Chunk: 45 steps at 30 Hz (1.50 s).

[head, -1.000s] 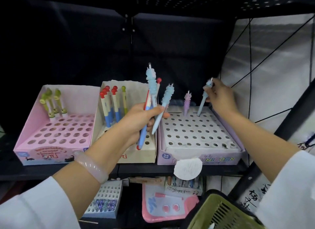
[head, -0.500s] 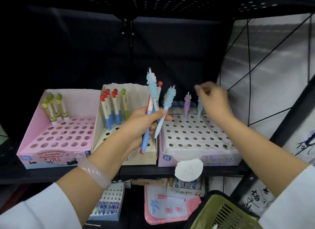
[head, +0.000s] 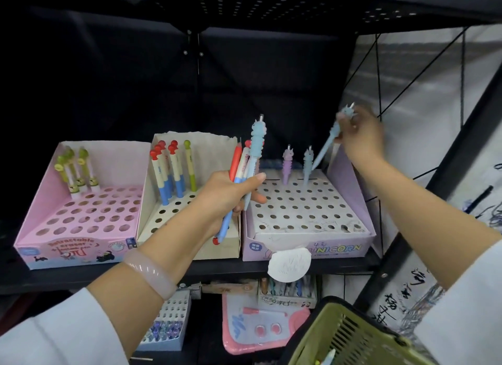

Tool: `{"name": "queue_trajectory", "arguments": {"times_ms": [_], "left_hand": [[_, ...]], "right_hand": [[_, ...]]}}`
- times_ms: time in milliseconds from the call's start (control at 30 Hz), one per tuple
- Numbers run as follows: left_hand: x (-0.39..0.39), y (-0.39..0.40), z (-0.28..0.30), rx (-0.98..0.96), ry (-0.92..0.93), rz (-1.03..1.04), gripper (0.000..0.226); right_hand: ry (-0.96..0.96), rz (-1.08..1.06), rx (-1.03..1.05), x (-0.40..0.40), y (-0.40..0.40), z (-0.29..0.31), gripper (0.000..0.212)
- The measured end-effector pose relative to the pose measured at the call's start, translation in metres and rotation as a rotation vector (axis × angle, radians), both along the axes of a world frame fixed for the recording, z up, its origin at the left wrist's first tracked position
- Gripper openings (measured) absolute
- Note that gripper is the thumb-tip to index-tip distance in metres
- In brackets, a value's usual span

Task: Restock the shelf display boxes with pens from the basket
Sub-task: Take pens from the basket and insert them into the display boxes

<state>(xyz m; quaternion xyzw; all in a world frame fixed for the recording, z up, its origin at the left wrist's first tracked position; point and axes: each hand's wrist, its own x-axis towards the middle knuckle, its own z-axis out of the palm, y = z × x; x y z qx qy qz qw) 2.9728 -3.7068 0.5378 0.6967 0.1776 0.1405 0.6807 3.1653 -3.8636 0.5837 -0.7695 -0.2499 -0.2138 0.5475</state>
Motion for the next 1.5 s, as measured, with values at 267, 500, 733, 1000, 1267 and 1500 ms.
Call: {"name": "queue_trajectory", "arguments": {"times_ms": [267,500,733,1000,1267,1500], "left_hand": [[0.003,0.003,-0.002,0.046,0.033,0.059,0.018],[0.004,0.004,-0.002,0.136,0.034,0.07,0.014],[0.003,0.001,-0.001,0.092,0.036,0.118,0.013],[0.01,-0.01,-0.002,0.1,0.005,0.099,0.013],[0.008,-0.007,-0.002,0.118,-0.069,0.079,0.015],[0.006,-0.01,0.004,0.002,-0.109,0.071,0.024]], "right_hand": [[-0.052,-0.081,-0.404,0.014,0.005,-0.032,0.023],[0.036,-0.074,-0.543,0.021,0.008,-0.05,0.027],[-0.014,-0.188,-0.463,-0.004,0.011,-0.042,0.03],[0.27,0.496,-0.055,-0.081,0.049,-0.008,0.014],[0.296,0.296,0.245,-0.05,0.027,0.011,0.006],[-0.116,-0.234,-0.229,0.006,-0.004,0.002,0.019]]}}
